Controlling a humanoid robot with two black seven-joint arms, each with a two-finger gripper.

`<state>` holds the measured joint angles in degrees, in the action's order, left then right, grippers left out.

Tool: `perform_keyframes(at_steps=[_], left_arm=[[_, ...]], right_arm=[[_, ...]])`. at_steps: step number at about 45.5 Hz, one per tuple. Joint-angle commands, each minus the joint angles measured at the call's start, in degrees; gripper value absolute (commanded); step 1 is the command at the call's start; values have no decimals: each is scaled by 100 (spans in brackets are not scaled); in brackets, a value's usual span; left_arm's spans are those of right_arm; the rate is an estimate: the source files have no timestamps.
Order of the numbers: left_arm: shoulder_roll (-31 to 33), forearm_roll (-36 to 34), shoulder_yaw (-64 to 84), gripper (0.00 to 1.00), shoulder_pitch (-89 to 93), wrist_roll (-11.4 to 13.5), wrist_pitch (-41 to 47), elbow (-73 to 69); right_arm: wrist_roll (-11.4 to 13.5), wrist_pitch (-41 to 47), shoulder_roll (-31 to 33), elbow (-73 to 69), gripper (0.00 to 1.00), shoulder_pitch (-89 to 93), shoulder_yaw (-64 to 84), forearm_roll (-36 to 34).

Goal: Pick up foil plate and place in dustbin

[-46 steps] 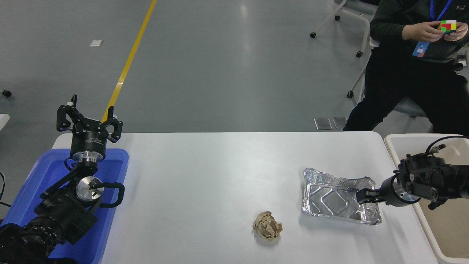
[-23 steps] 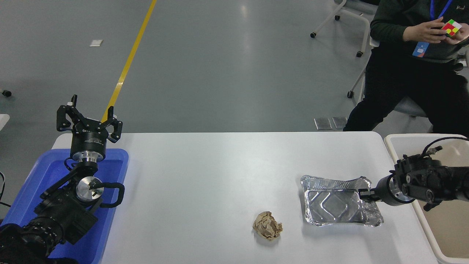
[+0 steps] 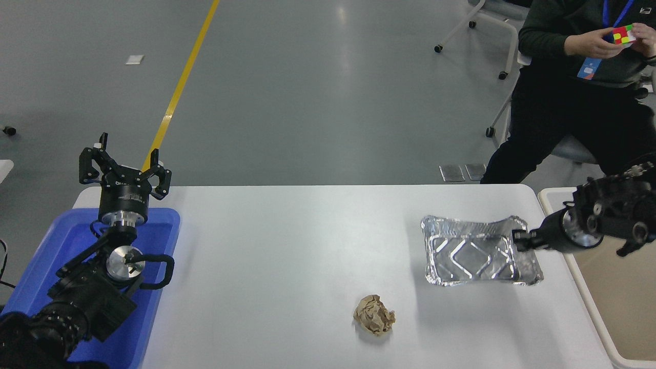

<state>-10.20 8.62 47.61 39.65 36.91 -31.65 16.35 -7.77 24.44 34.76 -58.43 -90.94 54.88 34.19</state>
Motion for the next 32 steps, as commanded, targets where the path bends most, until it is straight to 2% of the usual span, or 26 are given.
perform_keyframes(at_steps=[1, 17, 26, 32], left_arm=[[0, -1, 2, 99, -1, 0, 1, 0], [0, -1, -6, 99, -1, 0, 1, 0], [0, -1, 2, 99, -1, 0, 1, 0], [0, -1, -6, 99, -1, 0, 1, 0]], right_arm=[[3, 517, 479, -1021, 0, -2014, 962, 27], [-6, 1765, 655, -1909, 0, -4317, 1631, 18], [12, 1810, 751, -1909, 0, -4555, 1648, 0], [30, 1731, 1094, -1628, 0, -4512, 1639, -26]])
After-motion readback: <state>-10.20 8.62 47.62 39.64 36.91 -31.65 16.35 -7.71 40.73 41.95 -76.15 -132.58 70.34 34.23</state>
